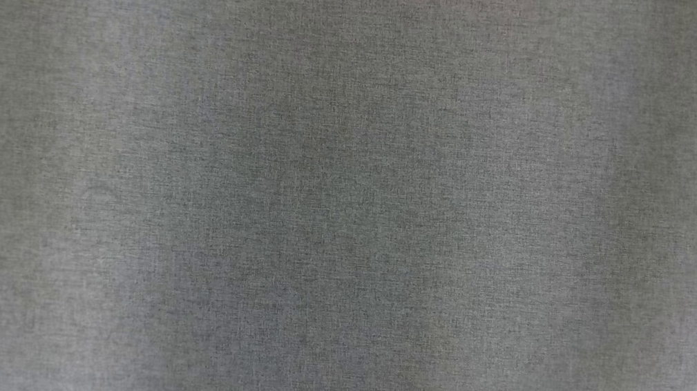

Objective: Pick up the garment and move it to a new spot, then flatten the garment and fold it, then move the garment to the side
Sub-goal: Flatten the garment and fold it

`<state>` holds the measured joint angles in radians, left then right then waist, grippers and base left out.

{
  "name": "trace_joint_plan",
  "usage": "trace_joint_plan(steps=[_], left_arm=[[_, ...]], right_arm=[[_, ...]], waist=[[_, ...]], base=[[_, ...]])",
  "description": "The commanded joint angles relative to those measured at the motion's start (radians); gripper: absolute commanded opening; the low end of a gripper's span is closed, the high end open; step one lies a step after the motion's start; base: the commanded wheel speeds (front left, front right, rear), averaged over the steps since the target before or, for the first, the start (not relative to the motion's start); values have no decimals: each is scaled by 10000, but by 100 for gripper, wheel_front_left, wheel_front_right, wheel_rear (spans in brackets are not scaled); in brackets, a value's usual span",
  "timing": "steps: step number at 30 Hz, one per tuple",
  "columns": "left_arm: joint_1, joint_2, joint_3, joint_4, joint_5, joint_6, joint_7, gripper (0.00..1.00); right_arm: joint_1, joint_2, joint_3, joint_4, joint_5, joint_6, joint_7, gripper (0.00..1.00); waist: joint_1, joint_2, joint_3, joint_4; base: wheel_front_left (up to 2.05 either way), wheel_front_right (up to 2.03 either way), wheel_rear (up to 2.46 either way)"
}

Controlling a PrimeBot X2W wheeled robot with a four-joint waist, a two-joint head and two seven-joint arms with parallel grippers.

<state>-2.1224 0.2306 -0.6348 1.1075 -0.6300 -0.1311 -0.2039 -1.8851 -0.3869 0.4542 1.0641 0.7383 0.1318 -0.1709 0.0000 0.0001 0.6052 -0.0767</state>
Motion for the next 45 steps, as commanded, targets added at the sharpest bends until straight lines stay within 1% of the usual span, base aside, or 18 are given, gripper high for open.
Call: trace_joint_plan(steps=[1,8,12,15,17,18,20,21,22,26,27,28,32,35,38,40,43,45], left_arm=[[35,77,-68,54,-149,19,-96,0],[860,148,-143,-19,-638,18,-427,0],[1775,317,-289,-441,-883,20,-550,0],[2792,510,-115,-964,-1181,18,-608,0],[3556,753,76,-1584,-1164,18,-613,0],[3980,926,337,-2001,-1135,62,-616,0],[5243,1057,733,-2828,-1098,116,-606,0],[5821,1178,996,-3321,-1013,259,-605,0],[7291,1362,1502,-4456,-851,552,-608,0],[10558,1537,2431,-6766,-708,1222,-612,0],[10558,1537,2431,-6766,-708,1222,-612,0],[11423,1538,2531,-7315,-655,1400,-610,0],[14530,1252,3231,-9362,-721,2160,-611,0],[16588,1133,3407,-10475,-429,2525,-613,0],[18169,710,3659,-11022,-483,2684,-612,0],[19089,525,3830,-11174,-282,2701,-612,0],[20322,-1,4036,-11311,-62,2686,-612,0],[21037,-394,4270,-11333,-11,2577,-614,0]], right_arm=[[-13,-21,58,50,47,-24,-91,0],[745,39,377,110,475,-24,-348,0],[1523,65,519,3,828,-24,-490,0],[2395,185,591,-193,1207,-24,-632,0],[3054,191,688,-436,1401,-24,-700,0],[3425,208,722,-581,1527,-24,-762,0],[4273,141,870,-932,1756,-24,-806,0],[4711,99,893,-1129,1912,-24,-838,0],[5694,-2,930,-1523,2170,-24,-881,0],[7731,34,866,-2448,2727,-24,-943,0],[7731,34,866,-2448,2727,-24,-943,0],[8227,43,874,-2692,2829,-24,-942,0],[10250,64,700,-3622,3133,-24,-941,0],[11739,-2,521,-4239,3164,-24,-946,0],[13172,-113,257,-4741,3146,-24,-947,0],[14033,-160,-100,-5037,3091,-24,-948,0],[15344,-173,-484,-5387,2895,-24,-948,0],[16038,-252,-688,-5572,2639,-24,-949,0]], waist=[[0,-1,-24,26],[0,-1,-298,81],[0,-1,-602,91],[0,-1,-934,28],[0,-1,-1161,16],[0,-1,-1308,-1],[0,-1,-1607,23],[0,-1,-1741,32],[0,-1,-2064,64],[0,-1,-2710,72],[0,-1,-2710,72],[0,-1,-2848,59],[0,-1,-3399,98],[0,-1,-3736,180],[0,-1,-4037,334],[0,-1,-4224,406],[0,-1,-4482,524],[0,-1,-4645,608]], base=[[0,0,0],[0,0,0],[0,0,0],[0,0,0],[0,0,0],[0,0,0],[0,0,0],[0,0,0],[0,0,0],[0,0,0],[0,0,0],[0,0,0],[0,0,0],[0,0,0],[0,0,0],[0,0,0],[0,0,0],[0,0,0]])
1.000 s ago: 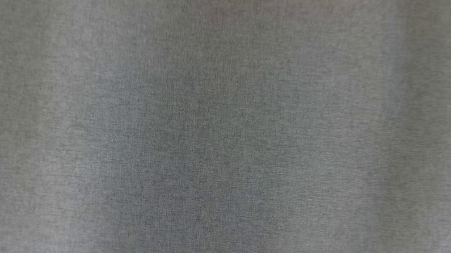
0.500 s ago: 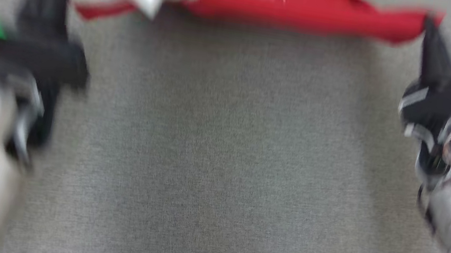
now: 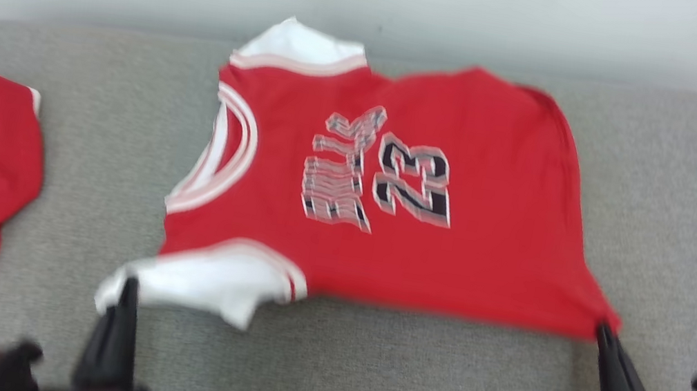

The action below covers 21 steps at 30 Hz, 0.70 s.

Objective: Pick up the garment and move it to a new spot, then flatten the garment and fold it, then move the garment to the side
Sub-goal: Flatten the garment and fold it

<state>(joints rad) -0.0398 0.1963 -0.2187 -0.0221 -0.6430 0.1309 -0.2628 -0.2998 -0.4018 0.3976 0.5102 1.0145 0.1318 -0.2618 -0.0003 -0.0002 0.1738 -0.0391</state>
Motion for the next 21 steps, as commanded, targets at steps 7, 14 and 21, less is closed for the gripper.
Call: trace_joint_plan(steps=[7,14,21], left_arm=[[2065,-1009,489,576,582,-703,-25,0],[2688,-1275,608,1233,983,-1335,-26,0],[2654,-1402,921,1577,1169,-1668,-26,0]], right_arm=[[2450,227,-1055,-451,-626,-24,-29,0],[4065,418,-1900,-1080,-980,-24,215,0],[4998,849,-2697,-1712,-1632,-24,787,0]], waist=[[3,2,-932,506],[3,2,-1287,693],[3,2,-1282,730]], base=[[0,0,0],[0,0,0],[0,0,0]])
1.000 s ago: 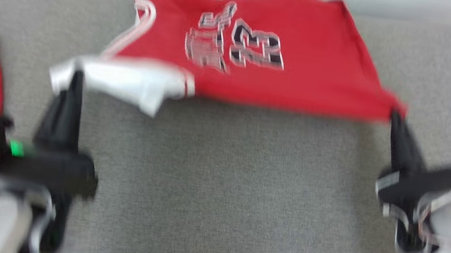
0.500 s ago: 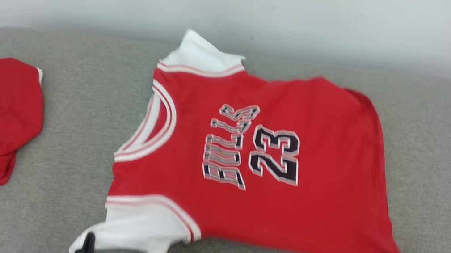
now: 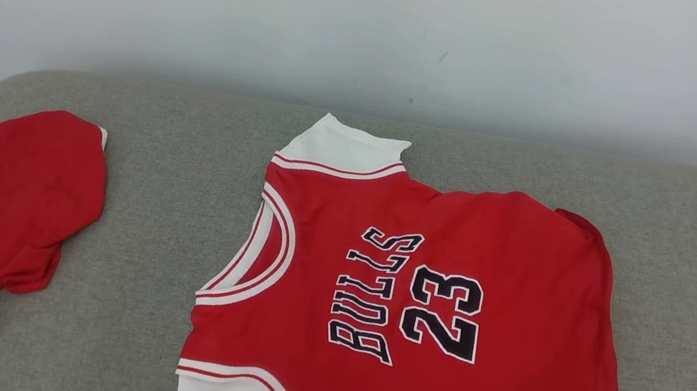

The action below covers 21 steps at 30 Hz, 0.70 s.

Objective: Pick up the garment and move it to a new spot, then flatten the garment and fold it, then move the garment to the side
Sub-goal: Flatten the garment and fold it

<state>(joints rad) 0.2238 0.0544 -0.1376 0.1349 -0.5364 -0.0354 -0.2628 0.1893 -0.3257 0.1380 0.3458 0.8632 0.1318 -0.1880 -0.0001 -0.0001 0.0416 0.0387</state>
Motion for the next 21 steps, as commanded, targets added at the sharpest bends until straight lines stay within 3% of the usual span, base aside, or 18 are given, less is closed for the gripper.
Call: trace_joint_plan(steps=[1,14,21], left_arm=[[20,6,107,47,117,-61,-24,0],[-616,-32,27,112,359,-350,-24,0],[-2831,465,-228,183,758,-683,188,0]], right_arm=[[130,178,-152,-178,-258,-24,143,0],[-287,909,-687,-1231,-1294,-24,930,0],[-2109,639,-561,-1710,-1434,-24,1437,0]], waist=[[1,1,63,-72],[1,1,370,-243],[1,1,868,-341]], base=[[0,0,0],[0,0,0],[0,0,0]])
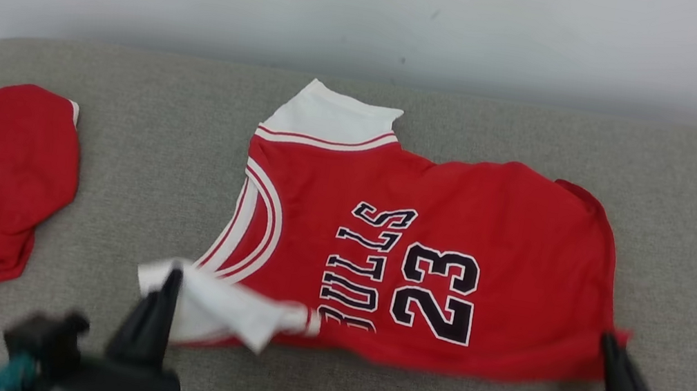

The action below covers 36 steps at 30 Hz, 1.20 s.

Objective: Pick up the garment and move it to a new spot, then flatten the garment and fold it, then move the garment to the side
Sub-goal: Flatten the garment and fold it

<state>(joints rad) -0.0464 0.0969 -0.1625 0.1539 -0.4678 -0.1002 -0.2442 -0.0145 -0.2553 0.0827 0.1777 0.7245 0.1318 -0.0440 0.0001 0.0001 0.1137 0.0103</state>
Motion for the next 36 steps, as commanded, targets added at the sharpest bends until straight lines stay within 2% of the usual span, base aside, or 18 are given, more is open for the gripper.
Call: trace_joint_plan(steps=[1,6,11,18,24,27,36], left_arm=[[-653,202,-29,-26,115,-70,135,0],[-3575,926,-15,-53,-115,-226,1112,0],[-7046,1475,-222,576,-427,-282,2225,0],[-12216,1932,-895,2481,-497,-289,3008,0],[-15966,2122,-1565,4381,-412,-290,2893,0],[-17697,2219,-2367,5545,-225,-290,2624,0],[-19221,2113,-3437,7276,-639,-291,1892,0]], right_arm=[[-544,-140,42,-60,-51,-24,75,0],[-3494,-412,408,218,116,-24,560,0],[-7027,-362,518,1236,449,-24,885,0],[-11964,-186,808,3358,365,-24,1218,0],[-15383,-151,658,5308,247,-24,1160,0],[-16680,-88,880,6441,-159,-24,911,0],[-17517,-82,1452,7669,-178,-24,494,0]], waist=[[-1,-1,252,-100],[-1,-1,1025,-419],[-1,-1,2110,-622],[-1,-1,3375,-794],[-1,-1,3952,-814],[-1,-1,4043,-803],[-1,-1,4125,-754]], base=[[0,0,0],[0,0,0],[0,0,0],[0,0,0],[0,0,0],[0,0,0],[0,0,0]])
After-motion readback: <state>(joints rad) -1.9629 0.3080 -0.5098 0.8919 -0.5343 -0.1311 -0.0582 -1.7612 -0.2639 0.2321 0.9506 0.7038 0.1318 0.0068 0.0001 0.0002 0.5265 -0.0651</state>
